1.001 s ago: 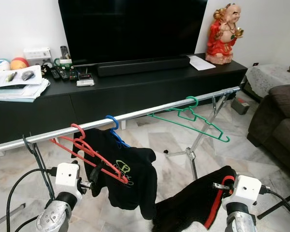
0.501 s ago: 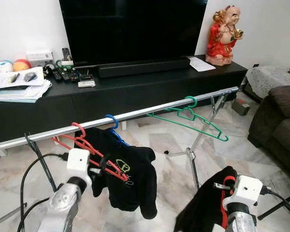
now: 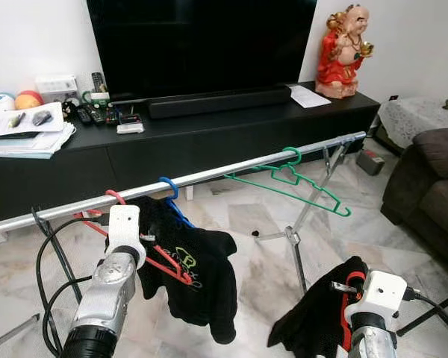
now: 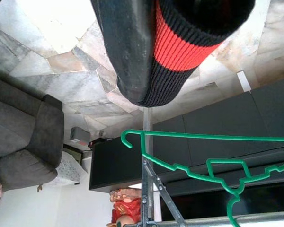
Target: Hang hanger
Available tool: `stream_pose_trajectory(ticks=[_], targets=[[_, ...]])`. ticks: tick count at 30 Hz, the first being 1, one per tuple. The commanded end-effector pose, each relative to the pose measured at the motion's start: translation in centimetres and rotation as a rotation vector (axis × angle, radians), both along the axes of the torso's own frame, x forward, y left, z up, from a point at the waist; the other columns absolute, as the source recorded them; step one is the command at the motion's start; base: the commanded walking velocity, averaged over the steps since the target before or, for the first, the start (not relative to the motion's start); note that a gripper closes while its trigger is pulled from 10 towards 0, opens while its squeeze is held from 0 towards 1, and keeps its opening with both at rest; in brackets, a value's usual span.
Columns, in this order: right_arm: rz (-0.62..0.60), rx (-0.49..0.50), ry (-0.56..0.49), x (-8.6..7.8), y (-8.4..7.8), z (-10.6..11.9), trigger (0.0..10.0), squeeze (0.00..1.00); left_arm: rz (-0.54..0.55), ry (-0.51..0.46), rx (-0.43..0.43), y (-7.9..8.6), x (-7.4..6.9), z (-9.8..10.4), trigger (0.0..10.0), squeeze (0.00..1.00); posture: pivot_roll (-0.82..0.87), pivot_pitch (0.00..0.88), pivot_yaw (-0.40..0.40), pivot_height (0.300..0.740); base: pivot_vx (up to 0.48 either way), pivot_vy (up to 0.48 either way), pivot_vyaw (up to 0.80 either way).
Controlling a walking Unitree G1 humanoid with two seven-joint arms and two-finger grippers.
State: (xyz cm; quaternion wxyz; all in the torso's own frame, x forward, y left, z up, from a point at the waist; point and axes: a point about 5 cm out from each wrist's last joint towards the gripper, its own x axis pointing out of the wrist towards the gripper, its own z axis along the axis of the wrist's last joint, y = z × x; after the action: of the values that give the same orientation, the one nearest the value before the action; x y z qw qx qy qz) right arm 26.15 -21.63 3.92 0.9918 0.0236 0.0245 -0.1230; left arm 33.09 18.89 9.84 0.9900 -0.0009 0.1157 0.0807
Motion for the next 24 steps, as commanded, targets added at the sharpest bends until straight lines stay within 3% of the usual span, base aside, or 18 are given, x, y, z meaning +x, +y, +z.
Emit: stream_pose_trajectory(ticks=[1, 7, 24], targets=[[-0.008, 0.001, -0.015, 0.3, -0.2, 0.4, 10.0, 0.00, 0.045, 0.017, 0.012, 0.1, 0.5, 0.3, 10.0, 0.00, -0.03, 0.000, 0.003, 0.740, 0.000, 0.000, 0.00], [-0.007, 0.001, -0.014, 0.4, -0.2, 0.4, 10.0, 0.00, 0.159, 0.058, 0.023, -0.1, 1.5, 0.5, 10.0, 0.00, -0.03, 0.000, 0.001, 0.740, 0.000, 0.000, 0.00], [0.003, 0.007, -0.007, 0.4, 0.1, 0.2, 10.0, 0.00, 0.232, 0.106, -0.014, 0.2, 2.2, -0.3, 10.0, 0.00, -0.04, 0.000, 0.002, 0.740, 0.000, 0.000, 0.00]])
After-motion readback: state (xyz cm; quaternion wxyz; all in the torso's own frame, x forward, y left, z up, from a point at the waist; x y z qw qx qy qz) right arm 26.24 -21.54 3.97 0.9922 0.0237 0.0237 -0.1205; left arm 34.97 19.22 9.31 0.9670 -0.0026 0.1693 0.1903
